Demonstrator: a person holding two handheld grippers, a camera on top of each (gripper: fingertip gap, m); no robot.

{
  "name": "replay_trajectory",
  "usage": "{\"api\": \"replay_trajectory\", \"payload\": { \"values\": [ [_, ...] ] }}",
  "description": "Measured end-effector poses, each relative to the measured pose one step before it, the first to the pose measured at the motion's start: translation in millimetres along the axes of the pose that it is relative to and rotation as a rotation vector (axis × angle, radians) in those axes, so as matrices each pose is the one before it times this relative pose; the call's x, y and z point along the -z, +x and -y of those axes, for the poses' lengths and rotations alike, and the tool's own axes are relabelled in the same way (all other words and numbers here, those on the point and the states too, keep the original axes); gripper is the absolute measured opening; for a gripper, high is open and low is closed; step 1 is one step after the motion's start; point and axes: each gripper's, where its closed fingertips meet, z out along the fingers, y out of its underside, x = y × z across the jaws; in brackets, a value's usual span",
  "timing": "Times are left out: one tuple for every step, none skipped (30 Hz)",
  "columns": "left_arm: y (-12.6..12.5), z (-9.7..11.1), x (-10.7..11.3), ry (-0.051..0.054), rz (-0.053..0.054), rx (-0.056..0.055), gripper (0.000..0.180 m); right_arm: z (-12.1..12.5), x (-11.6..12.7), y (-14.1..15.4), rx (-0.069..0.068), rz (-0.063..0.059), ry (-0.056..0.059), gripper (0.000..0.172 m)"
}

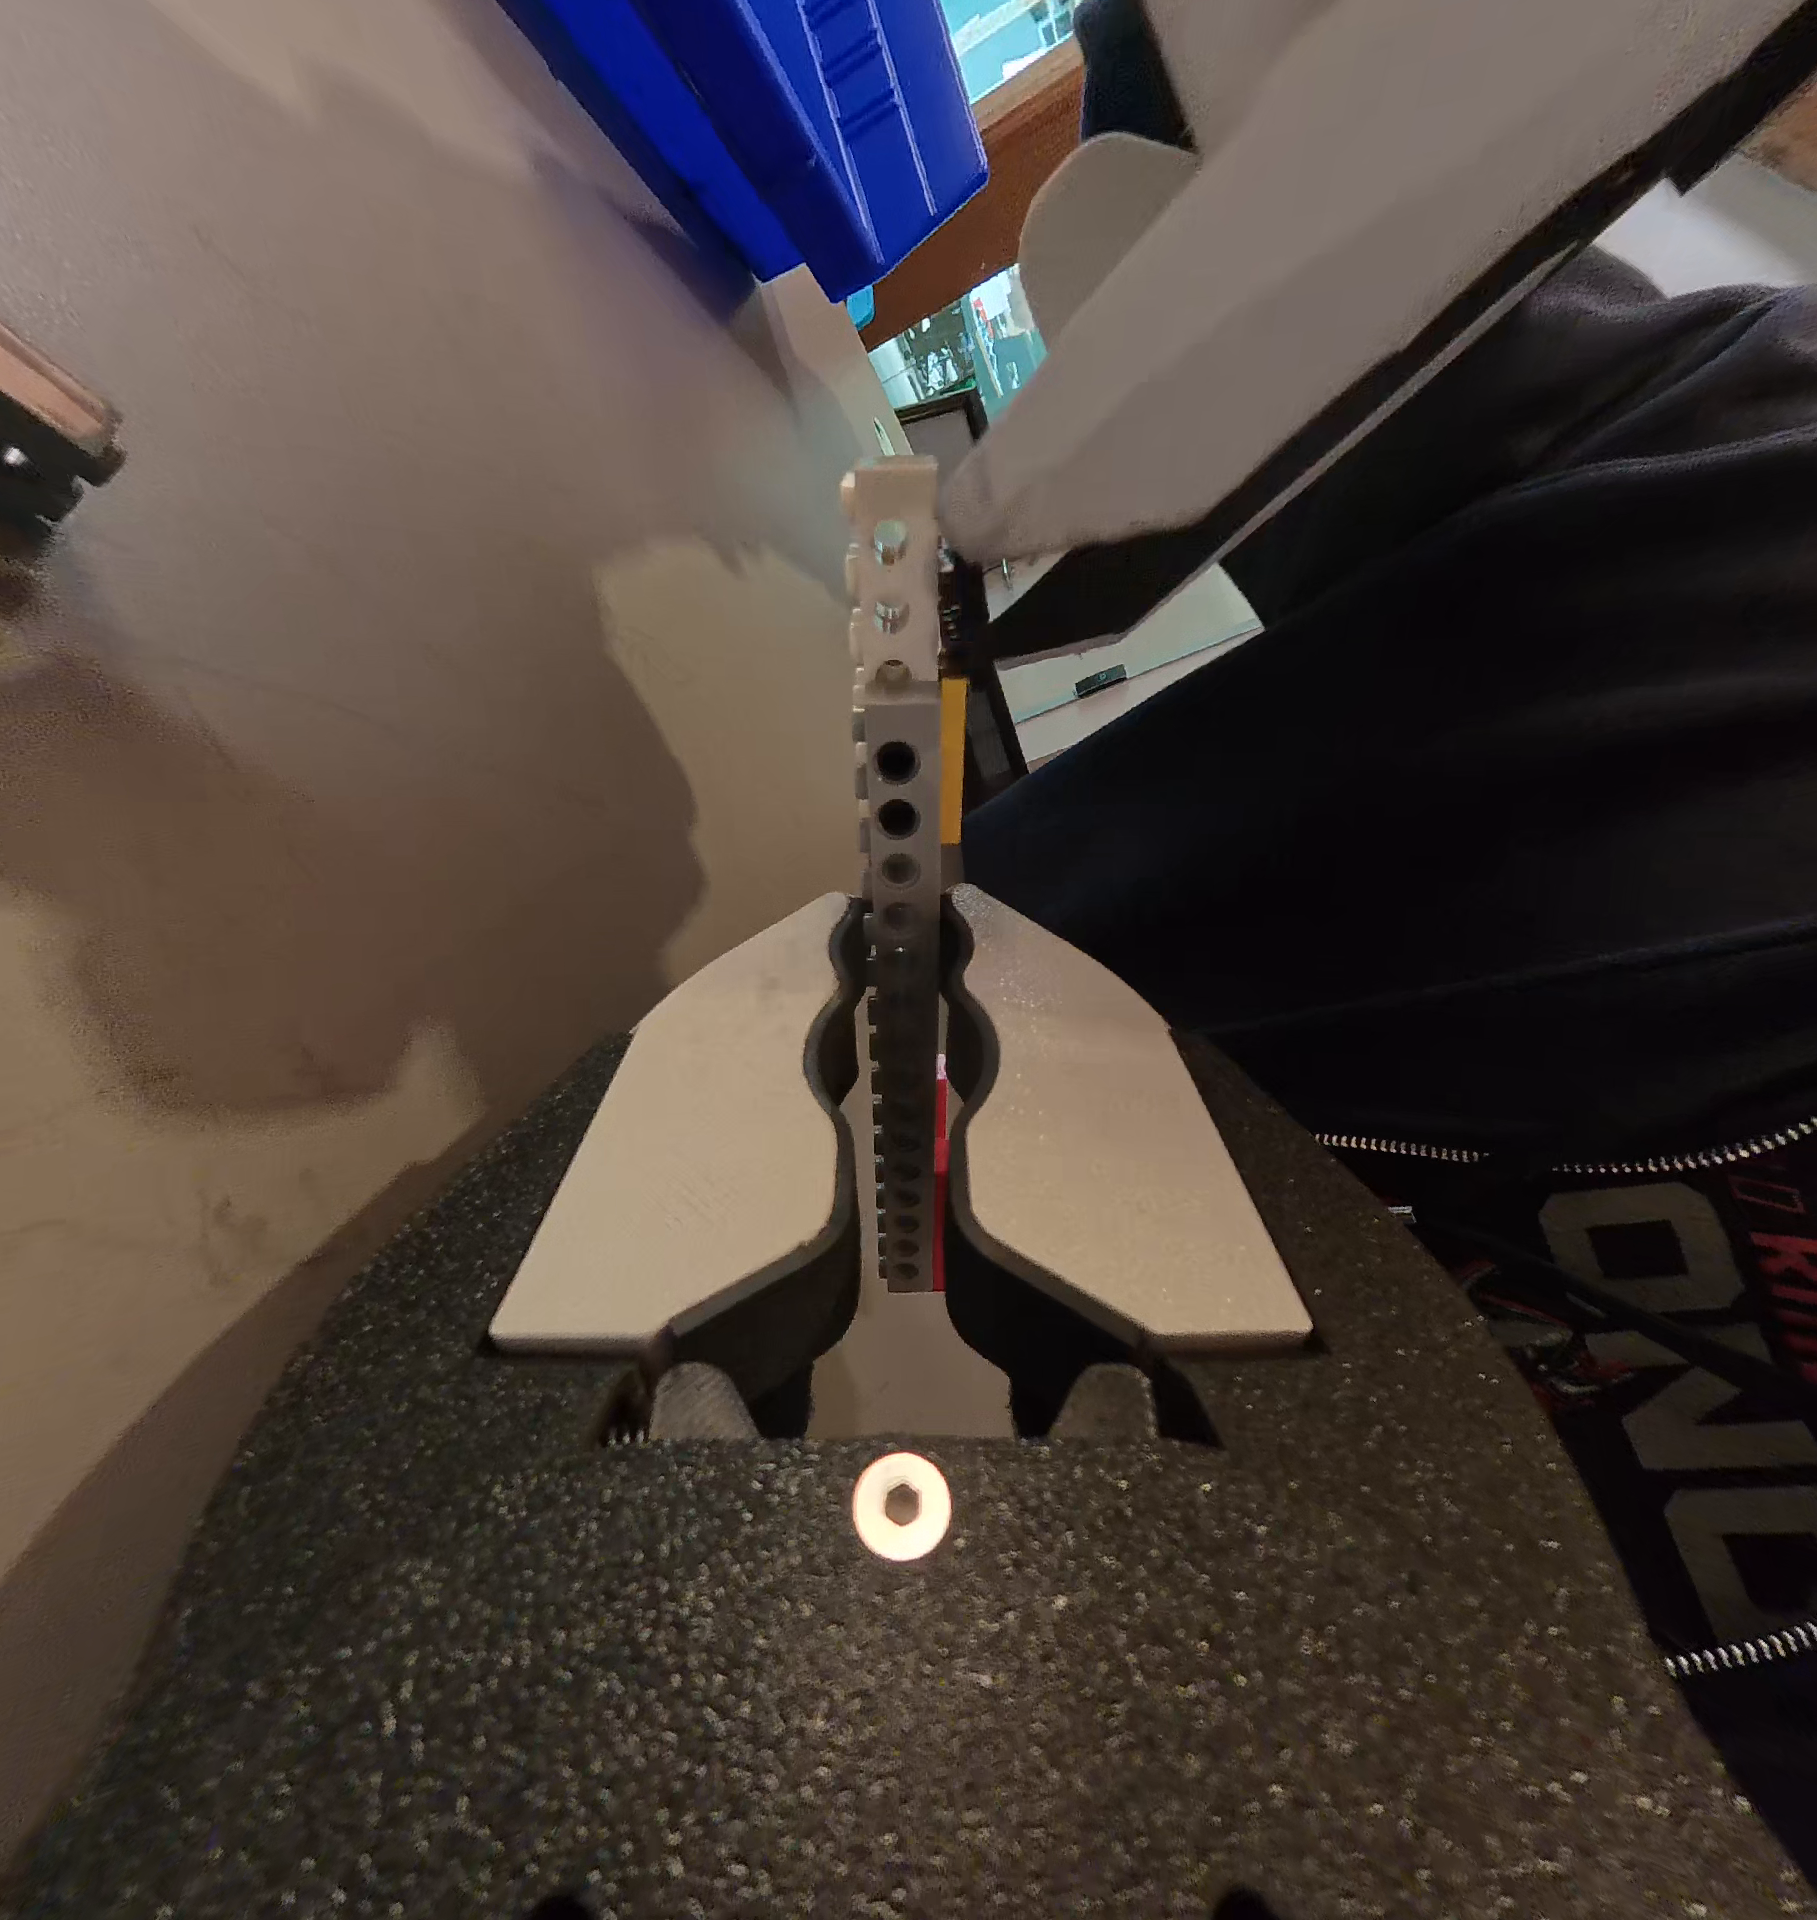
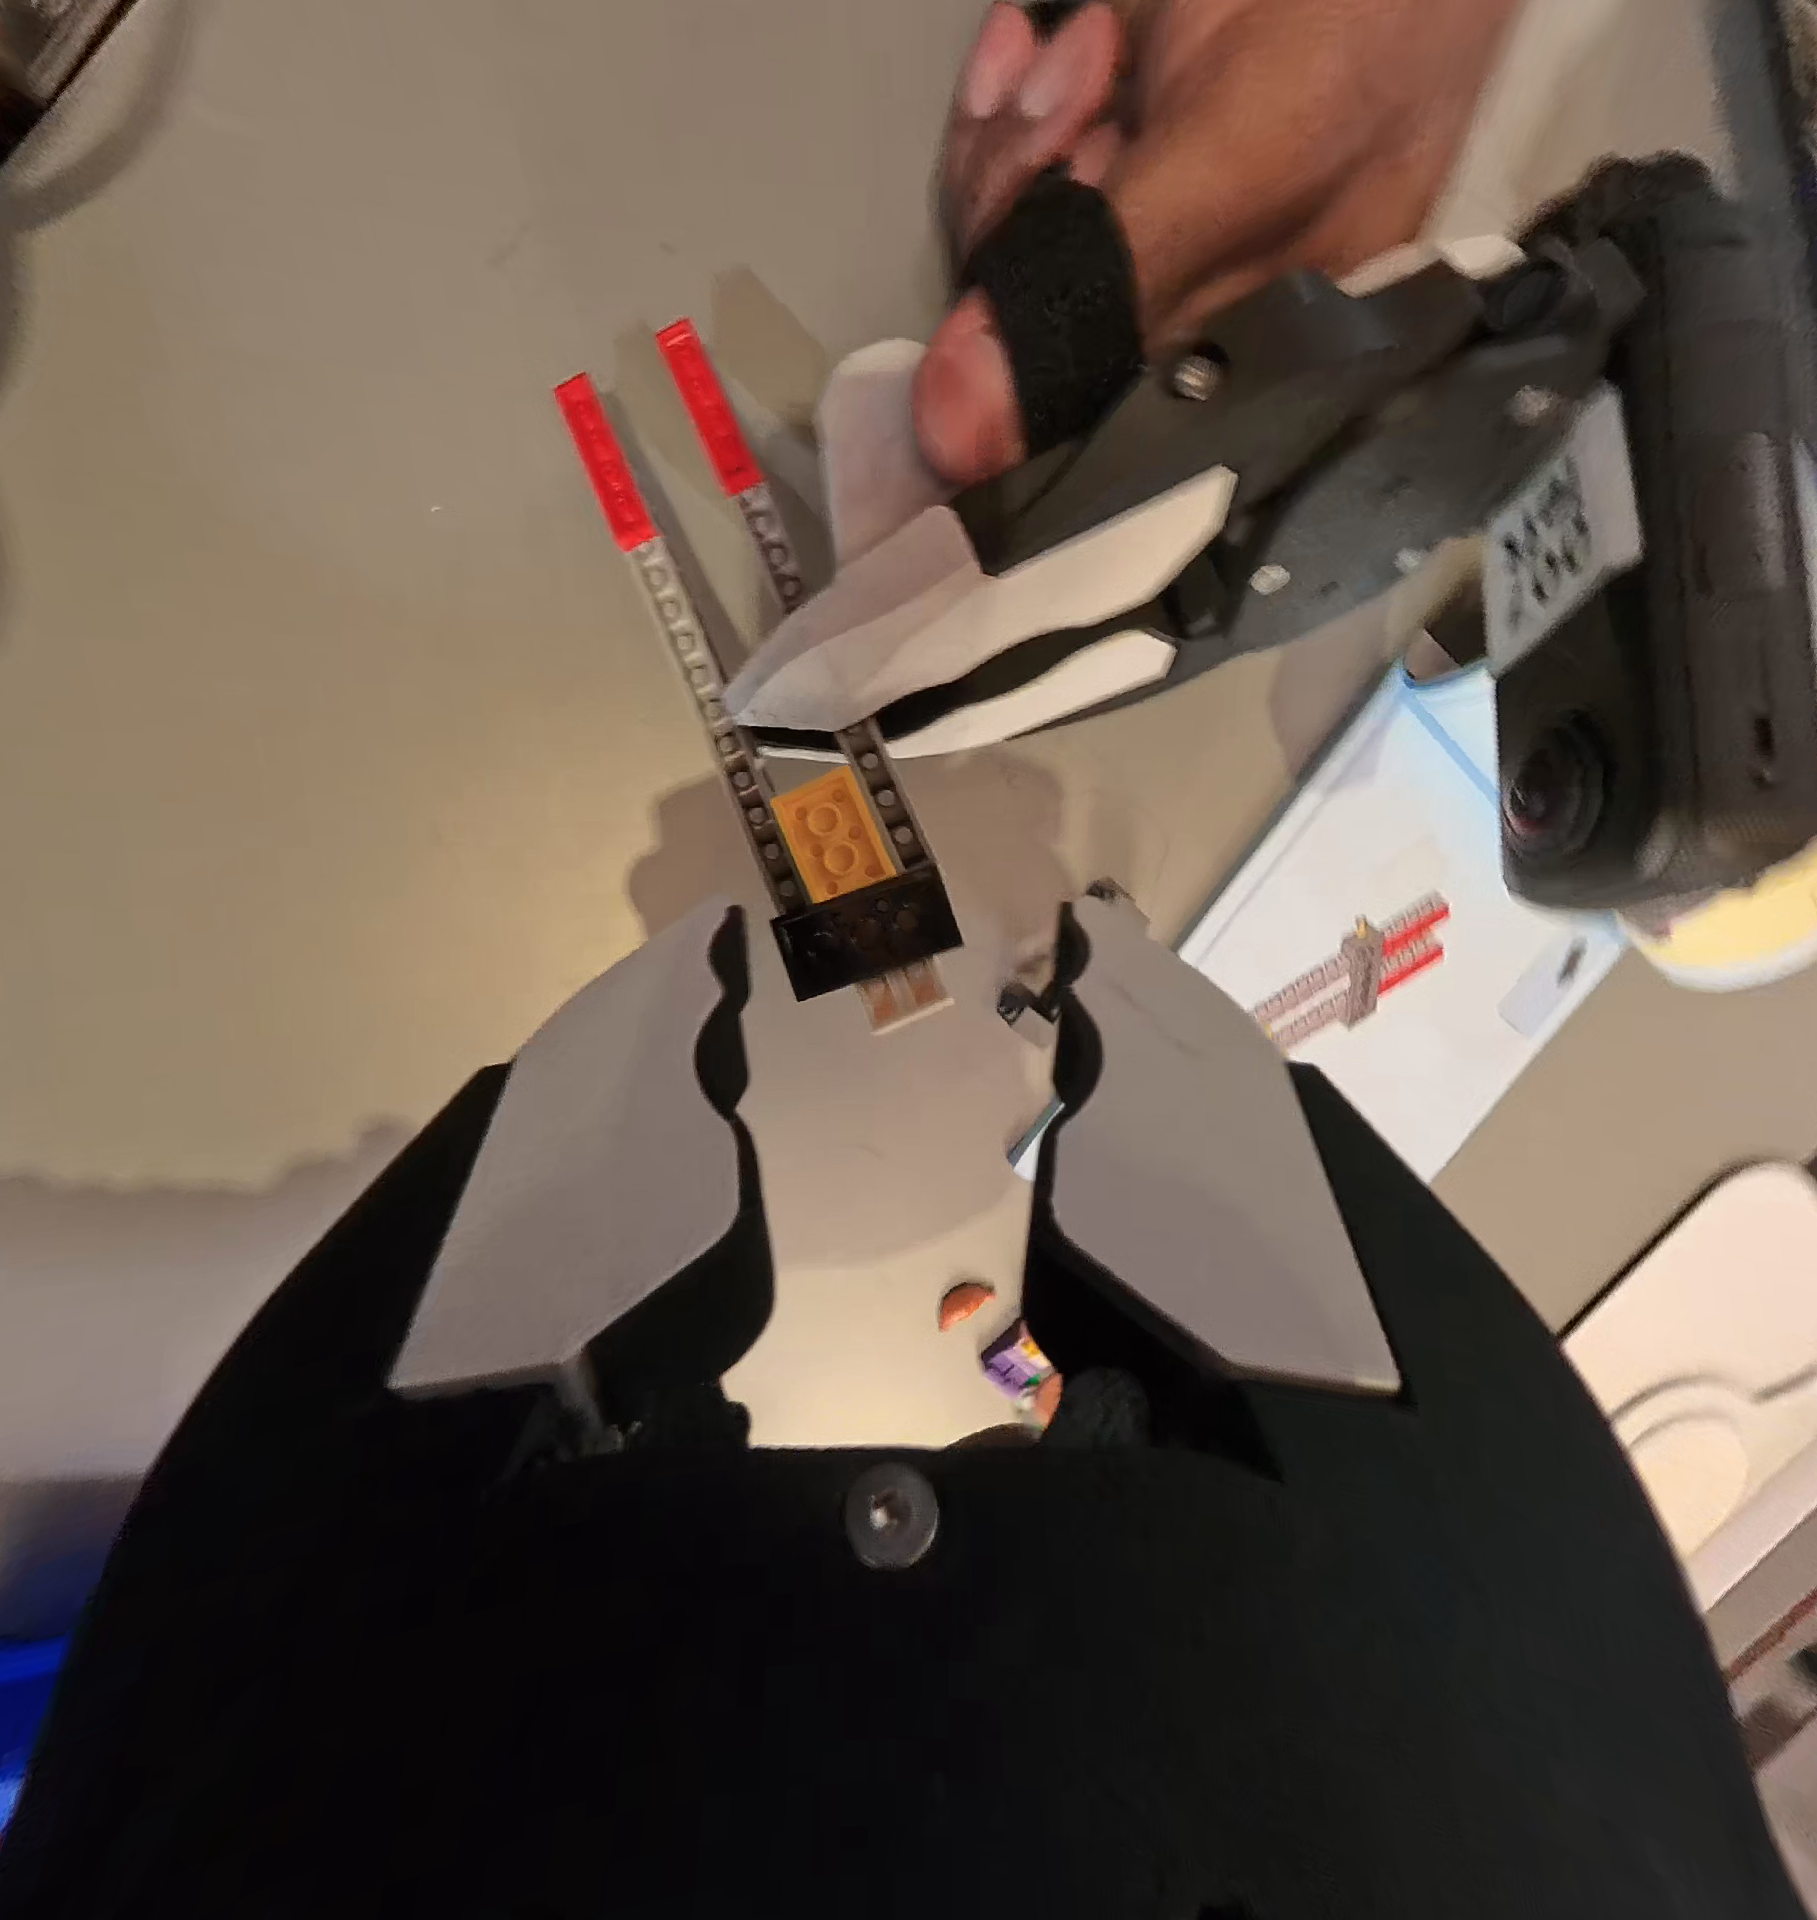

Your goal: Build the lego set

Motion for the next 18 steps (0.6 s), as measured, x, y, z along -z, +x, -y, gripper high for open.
{"api": "replay_trajectory", "payload": {
  "values": [
    [0.13, 0.74, 0.58, 0.0054, -0.0027, 0.0023, 0.012, -0.85, 2.65, 3.27, -0.0589, -0.0216, 0.0172, 0.061],
    [-0.06, 0.70, 0.60, 0.0051, -0.0012, 0.0023, 0.012, -0.89, 2.97, 3.33, -0.0714, -0.0261, 0.0276, 0.063],
    [0.03, 0.73, 0.53, 0.0049, -0.0012, 0.0022, 0.012, -0.14, 3.20, 3.05, -0.0834, -0.0304, 0.0430, 0.065],
    [0.05, 0.67, 0.52, 0.0051, -0.0013, 0.0017, 0.012, 0.13, 3.34, 3.73, -0.0941, -0.0398, 0.0554, 0.065],
    [-0.08, 0.81, 0.59, 0.0055, -0.0005, 0.0020, 0.012, -0.03, 3.10, 3.13, -0.1006, -0.0414, 0.0626, 0.064],
    [-0.25, 0.77, 0.48, 0.0054, 0.0004, 0.0023, 0.012, -0.41, 2.86, 3.17, -0.1084, -0.0449, 0.0682, 0.064],
    [0.06, 0.70, 0.45, 0.0049, -0.0007, 0.0015, 0.012, -0.77, 2.37, 4.56, -0.1143, -0.0551, 0.0697, 0.059],
    [0.02, 0.72, 0.56, 0.0042, -0.0020, 0.0024, 0.012, -0.75, 2.04, 3.27, -0.1116, -0.0450, 0.0727, 0.057],
    [0.17, 0.69, 0.45, 0.0043, -0.0035, 0.0027, 0.012, -0.50, 1.97, 1.99, -0.1095, -0.0317, 0.0750, 0.058],
    [0.54, 0.75, 0.56, 0.0044, -0.0058, 0.0026, 0.012, 0.05, 1.93, 2.43, -0.1041, -0.0261, 0.0748, 0.054],
    [0.34, 0.87, 0.66, 0.0056, -0.0051, 0.0026, 0.012, 0.48, 1.92, 1.56, -0.0920, -0.0111, 0.0730, 0.054],
    [0.49, 1.07, 0.72, 0.0065, -0.0049, 0.0026, 0.012, -0.13, 1.67, 1.36, -0.0781, -0.0022, 0.0602, 0.054],
    [0.38, 0.99, 0.74, 0.0061, -0.0051, 0.0019, 0.012, -0.77, 1.22, 1.68, -0.0611, 0.0027, 0.0475, 0.050],
    [0.66, 0.82, 0.74, 0.0047, -0.0068, 0.0025, 0.012, -0.94, 0.83, 0.72, -0.0465, 0.0128, 0.0398, 0.051],
    [0.47, 0.91, 0.61, 0.0049, -0.0058, 0.0033, 0.012, -1.15, 0.45, 0.53, -0.0392, 0.0168, 0.0309, 0.051],
    [0.22, 0.81, 0.62, 0.0049, -0.0038, 0.0027, 0.012, -1.18, -0.12, -0.47, -0.0347, 0.0239, 0.0241, 0.051],
    [0.33, 0.46, 0.37, 0.0029, -0.0045, 0.0020, 0.012, -1.51, -0.86, -1.70, -0.0291, 0.0306, 0.0151, 0.050],
    [0.36, 0.38, 0.28, 0.0013, -0.0042, 0.0020, 0.012, -2.12, -1.44, -0.90, -0.0197, 0.0217, 0.0029, 0.050]
  ]
}}
